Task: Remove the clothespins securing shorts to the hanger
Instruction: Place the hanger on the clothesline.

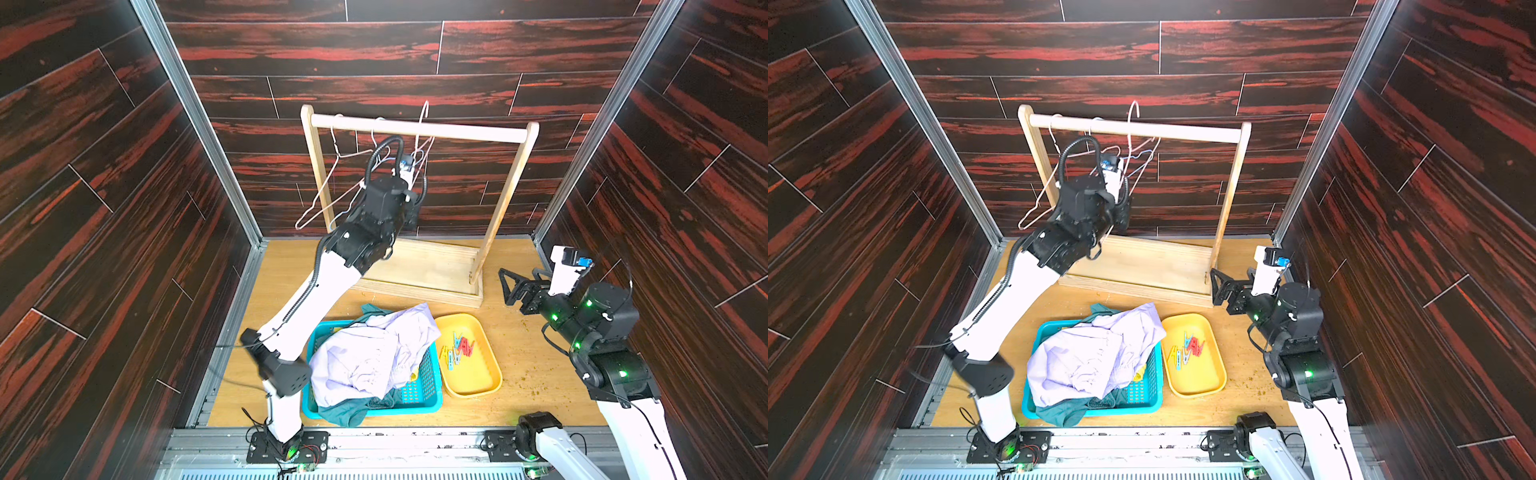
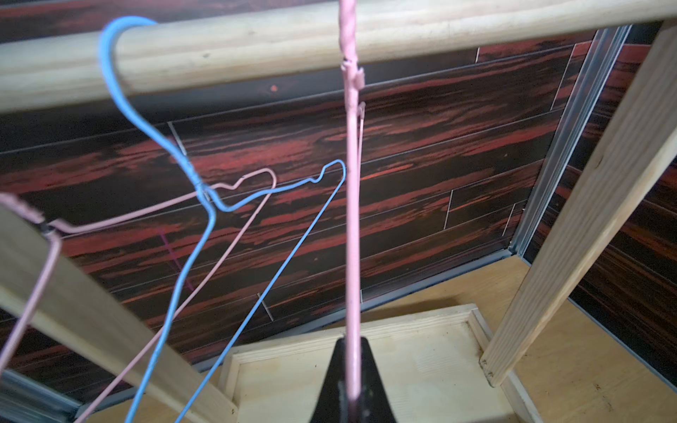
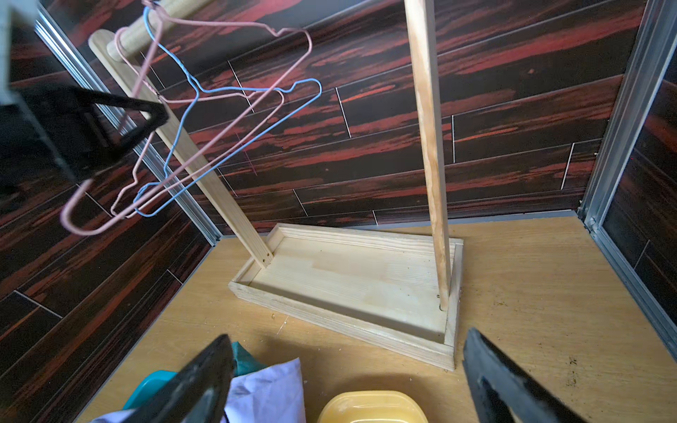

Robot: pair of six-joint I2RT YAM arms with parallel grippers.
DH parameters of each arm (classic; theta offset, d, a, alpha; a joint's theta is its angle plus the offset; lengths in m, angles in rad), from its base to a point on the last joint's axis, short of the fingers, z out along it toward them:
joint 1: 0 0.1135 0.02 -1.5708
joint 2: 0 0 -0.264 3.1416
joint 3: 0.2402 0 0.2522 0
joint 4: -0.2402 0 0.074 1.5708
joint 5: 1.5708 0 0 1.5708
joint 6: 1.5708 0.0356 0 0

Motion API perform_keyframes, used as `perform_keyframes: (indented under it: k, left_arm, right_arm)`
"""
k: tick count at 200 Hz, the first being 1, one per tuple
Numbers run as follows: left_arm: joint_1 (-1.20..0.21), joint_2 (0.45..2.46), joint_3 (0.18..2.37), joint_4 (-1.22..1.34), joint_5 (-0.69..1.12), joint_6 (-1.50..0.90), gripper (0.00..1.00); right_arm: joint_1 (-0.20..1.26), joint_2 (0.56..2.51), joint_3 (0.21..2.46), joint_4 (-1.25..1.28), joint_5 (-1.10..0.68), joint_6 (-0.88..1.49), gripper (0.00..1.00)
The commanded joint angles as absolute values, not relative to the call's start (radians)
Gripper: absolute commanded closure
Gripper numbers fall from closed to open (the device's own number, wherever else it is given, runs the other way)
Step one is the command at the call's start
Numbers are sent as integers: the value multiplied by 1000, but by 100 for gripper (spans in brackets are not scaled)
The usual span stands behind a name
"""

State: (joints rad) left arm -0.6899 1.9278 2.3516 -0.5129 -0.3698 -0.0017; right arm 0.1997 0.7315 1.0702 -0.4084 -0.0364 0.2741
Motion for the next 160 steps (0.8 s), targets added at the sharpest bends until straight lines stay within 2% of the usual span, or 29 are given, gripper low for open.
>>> perform_keyframes:
  k: [1, 32, 118, 131, 157, 160]
  left_arm:
    - [-677, 1991, 2478, -592, -324, -24, 100]
    - [-657, 2073, 2582, -637, -272, -48, 100]
    - [-631, 2078, 2505, -584, -177, -86, 100]
    - [-626, 2093, 2547, -551, -169, -80, 100]
    - [-624, 2146, 2673, -642, -152, -91, 100]
    - [-624, 2146, 2672, -646, -144, -93, 95]
  right_arm:
    - [199, 719, 1060, -423, -30, 282, 2]
    - [198, 718, 1060, -429, -35, 287, 2]
    - [198, 728, 1057, -434, -42, 290, 1]
    - [198, 732, 1060, -434, -48, 289, 2]
    - [198, 736, 1070, -447, -58, 294, 2]
    - [199, 735, 1069, -449, -58, 295, 2]
